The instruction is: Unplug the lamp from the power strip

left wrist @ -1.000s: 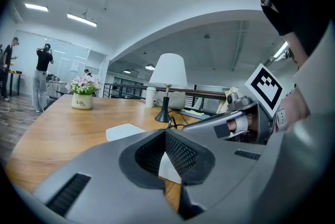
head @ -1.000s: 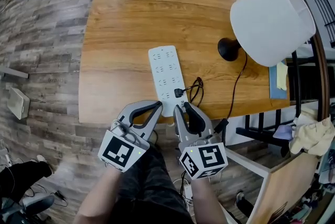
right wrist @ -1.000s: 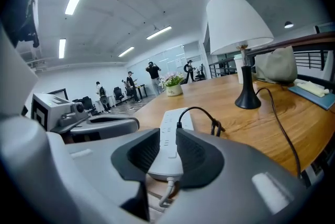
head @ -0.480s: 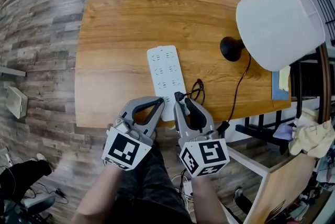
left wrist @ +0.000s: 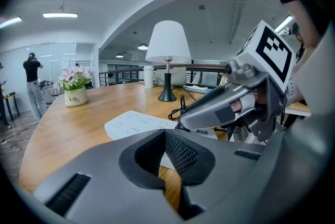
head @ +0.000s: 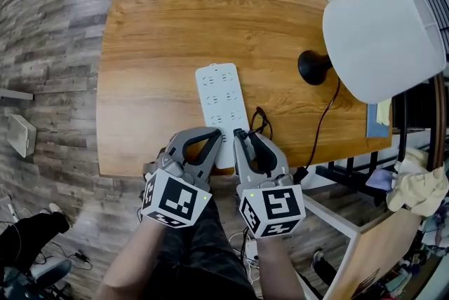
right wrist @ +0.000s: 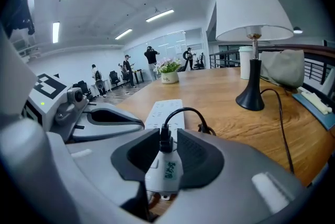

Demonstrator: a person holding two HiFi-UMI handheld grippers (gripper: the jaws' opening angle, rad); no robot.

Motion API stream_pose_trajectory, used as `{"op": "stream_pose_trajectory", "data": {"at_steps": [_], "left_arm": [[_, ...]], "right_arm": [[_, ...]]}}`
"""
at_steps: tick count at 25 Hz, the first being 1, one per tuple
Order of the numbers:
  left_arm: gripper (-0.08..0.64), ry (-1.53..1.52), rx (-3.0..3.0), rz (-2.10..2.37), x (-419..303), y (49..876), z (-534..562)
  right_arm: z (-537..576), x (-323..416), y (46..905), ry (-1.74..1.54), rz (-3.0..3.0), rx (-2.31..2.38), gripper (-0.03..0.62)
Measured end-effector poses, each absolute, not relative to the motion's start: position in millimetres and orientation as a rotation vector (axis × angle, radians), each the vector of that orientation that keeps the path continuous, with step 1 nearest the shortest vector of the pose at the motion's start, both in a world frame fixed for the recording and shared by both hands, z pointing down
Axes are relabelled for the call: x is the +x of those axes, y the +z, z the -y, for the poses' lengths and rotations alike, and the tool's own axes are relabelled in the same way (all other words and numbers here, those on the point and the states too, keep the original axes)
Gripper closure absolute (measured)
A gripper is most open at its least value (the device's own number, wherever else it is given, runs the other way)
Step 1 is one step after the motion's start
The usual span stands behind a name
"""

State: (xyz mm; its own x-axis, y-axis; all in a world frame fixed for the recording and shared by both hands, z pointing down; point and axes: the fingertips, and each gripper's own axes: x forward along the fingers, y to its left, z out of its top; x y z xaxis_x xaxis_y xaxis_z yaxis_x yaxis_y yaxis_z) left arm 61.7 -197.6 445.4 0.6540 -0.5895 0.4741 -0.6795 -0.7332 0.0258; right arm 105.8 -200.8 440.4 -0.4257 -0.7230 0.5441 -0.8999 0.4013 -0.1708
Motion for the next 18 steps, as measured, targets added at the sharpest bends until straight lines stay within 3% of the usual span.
{"op": "stream_pose_trajectory", "data": {"at_steps": [18], "left_arm": [[0.565,0.851,2.695,0.915,73.9,460.7,199.5]], "right_arm": [[200.5,93.7,447.5,0.499,2.165,1.309,0.520]]}}
